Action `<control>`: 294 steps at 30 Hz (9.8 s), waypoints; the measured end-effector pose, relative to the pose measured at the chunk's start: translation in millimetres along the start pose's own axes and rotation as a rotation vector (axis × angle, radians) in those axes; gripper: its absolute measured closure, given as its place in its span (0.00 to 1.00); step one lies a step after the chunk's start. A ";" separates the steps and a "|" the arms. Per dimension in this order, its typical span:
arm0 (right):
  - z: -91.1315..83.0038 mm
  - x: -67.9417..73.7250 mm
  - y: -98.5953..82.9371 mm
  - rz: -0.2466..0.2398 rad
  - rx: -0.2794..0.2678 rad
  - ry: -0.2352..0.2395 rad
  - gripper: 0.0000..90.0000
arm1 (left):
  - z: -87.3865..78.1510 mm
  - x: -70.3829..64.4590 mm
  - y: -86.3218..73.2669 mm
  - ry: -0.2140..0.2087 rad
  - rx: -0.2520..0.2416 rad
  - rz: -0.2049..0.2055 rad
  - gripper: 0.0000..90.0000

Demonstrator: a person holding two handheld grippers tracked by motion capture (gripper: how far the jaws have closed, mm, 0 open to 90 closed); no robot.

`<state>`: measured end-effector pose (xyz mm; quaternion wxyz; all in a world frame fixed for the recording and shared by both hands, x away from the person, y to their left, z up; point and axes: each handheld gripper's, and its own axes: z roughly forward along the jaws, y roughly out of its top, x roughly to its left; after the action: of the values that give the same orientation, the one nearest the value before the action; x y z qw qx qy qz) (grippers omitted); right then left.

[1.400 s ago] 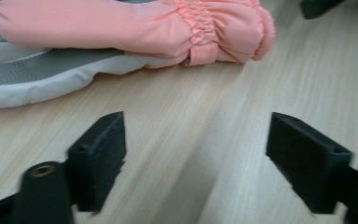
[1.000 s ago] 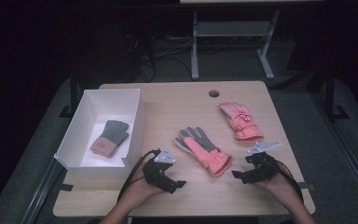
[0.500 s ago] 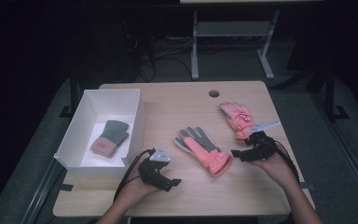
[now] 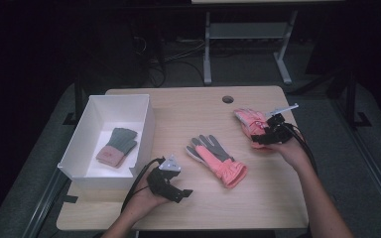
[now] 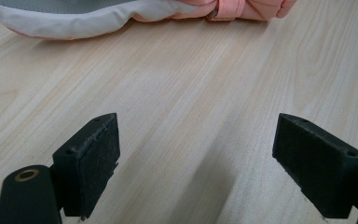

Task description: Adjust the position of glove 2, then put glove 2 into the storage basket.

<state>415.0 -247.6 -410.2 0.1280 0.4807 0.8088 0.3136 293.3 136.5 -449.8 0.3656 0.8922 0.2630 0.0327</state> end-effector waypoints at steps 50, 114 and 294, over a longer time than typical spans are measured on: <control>23.8 -42.3 24.0 0.048 0.054 0.037 0.97 | -0.3 0.9 -0.9 0.009 0.020 0.004 0.19; -0.4 107.0 36.1 -0.281 0.107 0.377 0.97 | 3.5 -3.4 0.8 0.016 0.039 0.035 0.16; 26.3 120.2 -60.3 -0.307 -0.042 0.260 1.00 | 88.8 56.0 94.3 -0.391 0.180 -0.215 0.33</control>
<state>325.6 -154.9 -457.1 0.0788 0.3044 0.8756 0.3668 405.7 51.7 -459.1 0.3299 0.8774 0.2827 -0.2035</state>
